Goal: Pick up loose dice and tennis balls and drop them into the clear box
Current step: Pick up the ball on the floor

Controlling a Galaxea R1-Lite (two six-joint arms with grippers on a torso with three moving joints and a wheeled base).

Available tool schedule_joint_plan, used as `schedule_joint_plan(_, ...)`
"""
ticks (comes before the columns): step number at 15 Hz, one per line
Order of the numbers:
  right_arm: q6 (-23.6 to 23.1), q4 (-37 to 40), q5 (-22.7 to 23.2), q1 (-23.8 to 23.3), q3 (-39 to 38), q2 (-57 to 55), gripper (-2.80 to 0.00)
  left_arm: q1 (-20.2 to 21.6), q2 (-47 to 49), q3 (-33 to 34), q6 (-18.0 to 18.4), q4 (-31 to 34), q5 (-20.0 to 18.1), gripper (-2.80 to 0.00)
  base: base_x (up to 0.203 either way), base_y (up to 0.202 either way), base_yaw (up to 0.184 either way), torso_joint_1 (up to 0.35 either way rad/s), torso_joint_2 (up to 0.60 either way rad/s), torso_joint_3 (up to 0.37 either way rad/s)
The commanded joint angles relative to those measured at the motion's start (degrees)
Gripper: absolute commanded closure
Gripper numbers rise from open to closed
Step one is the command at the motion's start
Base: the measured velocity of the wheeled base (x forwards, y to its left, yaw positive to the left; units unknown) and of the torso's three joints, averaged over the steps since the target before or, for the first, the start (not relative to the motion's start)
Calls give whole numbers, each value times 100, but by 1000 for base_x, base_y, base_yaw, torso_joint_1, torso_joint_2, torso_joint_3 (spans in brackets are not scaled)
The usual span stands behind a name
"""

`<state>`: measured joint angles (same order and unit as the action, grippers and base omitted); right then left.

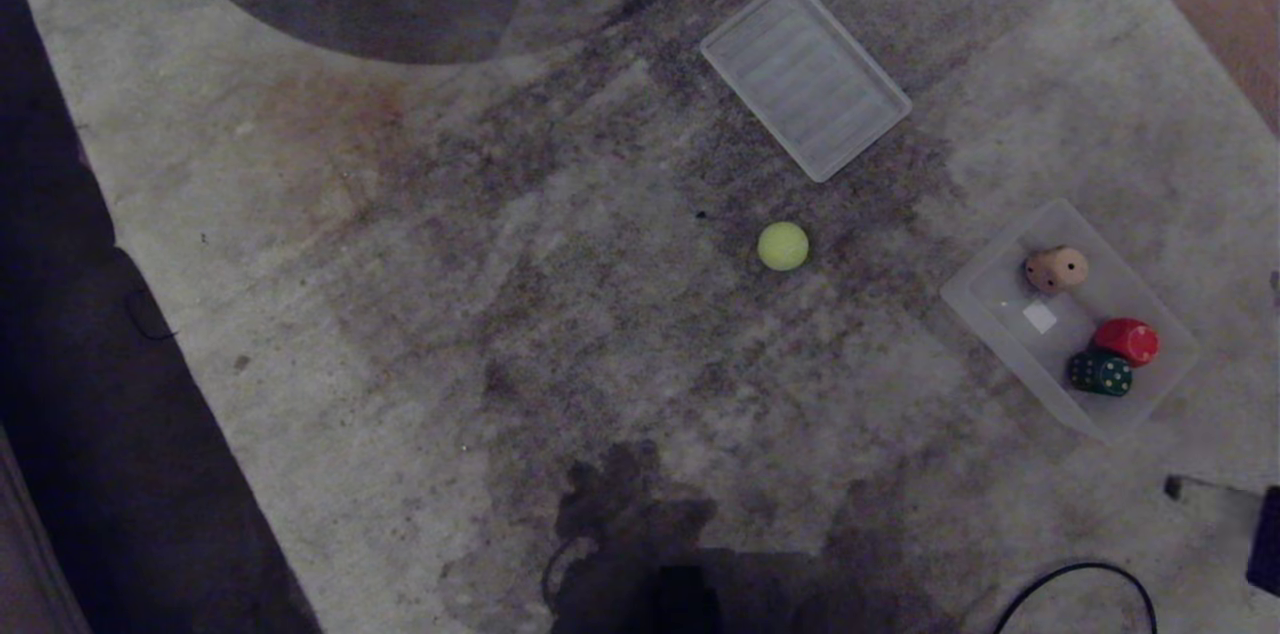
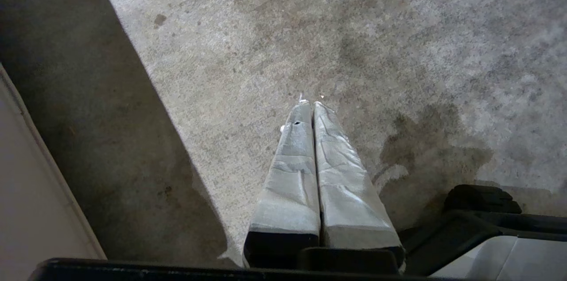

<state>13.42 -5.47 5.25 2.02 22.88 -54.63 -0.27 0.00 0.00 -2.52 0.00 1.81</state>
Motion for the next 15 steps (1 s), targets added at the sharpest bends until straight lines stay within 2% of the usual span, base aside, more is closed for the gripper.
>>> schedule_joint_plan(1,54,-523,251,102,407,-1642,0,0,9,9,-3,0,3,0,0,0,0,0,0,0)
schedule_joint_plan(4,180,-822,666,266,1427,-2649,0,0,9,9,-3,0,3,0,0,0,0,0,0,0)
schedule_joint_plan(8,219,-1439,1059,530,2315,-3639,0,0,9,9,-3,0,3,0,0,0,0,0,0,0)
schedule_joint_plan(15,198,-1545,1097,1123,3927,-5283,0,0,9,9,-3,0,3,0,0,0,0,0,0,0)
